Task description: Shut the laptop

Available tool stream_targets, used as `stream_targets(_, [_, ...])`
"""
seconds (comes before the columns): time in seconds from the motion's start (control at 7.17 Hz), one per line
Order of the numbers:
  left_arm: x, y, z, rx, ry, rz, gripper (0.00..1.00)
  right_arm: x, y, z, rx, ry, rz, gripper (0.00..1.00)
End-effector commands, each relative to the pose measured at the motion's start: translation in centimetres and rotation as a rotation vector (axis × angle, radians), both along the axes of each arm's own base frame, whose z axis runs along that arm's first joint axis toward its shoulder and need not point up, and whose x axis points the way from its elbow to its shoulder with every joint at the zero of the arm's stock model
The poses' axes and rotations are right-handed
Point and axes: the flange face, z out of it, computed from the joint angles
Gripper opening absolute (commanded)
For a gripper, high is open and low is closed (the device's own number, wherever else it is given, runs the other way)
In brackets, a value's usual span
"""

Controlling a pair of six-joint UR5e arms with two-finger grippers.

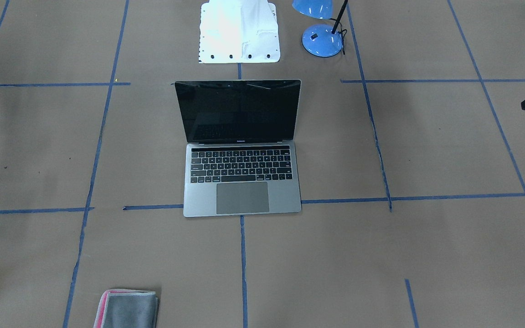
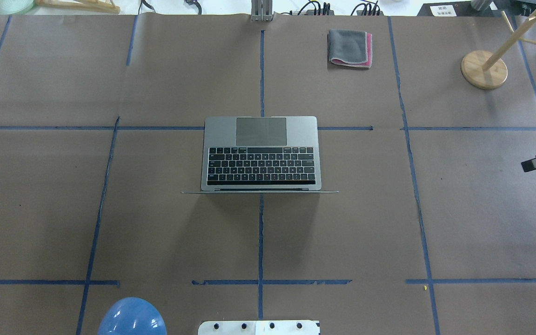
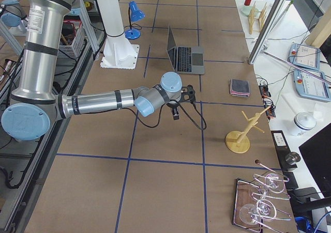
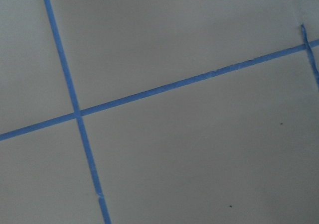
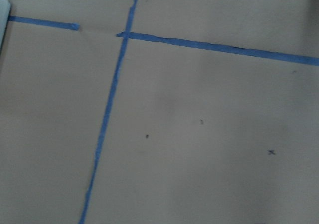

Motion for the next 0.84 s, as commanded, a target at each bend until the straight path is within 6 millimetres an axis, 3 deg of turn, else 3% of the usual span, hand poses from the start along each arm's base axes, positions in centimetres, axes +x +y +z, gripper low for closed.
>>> stream_targets(0.0, [7.4, 2.4, -2.6, -0.025, 0.107, -0.034, 0.99, -8.0, 3.8, -3.2, -0.020, -0.130, 0.026, 1.00])
stream_targets(0.14, [10.9, 4.8, -3.2, -0.028, 0.176, -0.043, 0.99, -11.8, 5.8, -4.8, -0.022, -0.175, 0.045, 1.00])
stream_targets(0.28, [13.5, 6.2, -4.1, -0.037, 0.225, -0.052, 0.99, -15.1, 8.4, -8.1, -0.031, -0.212, 0.060, 1.00])
stream_targets(0.56, [19.9, 8.9, -6.1, -0.033, 0.288, -0.080, 0.99, -22.2, 15.4, -12.8, -0.016, -0.271, 0.140, 1.00])
stream_targets(0.7, [21.6, 9.9, -7.5, -0.037, 0.318, -0.101, 0.99, -24.1, 17.7, -13.8, 0.010, -0.289, 0.188, 0.98])
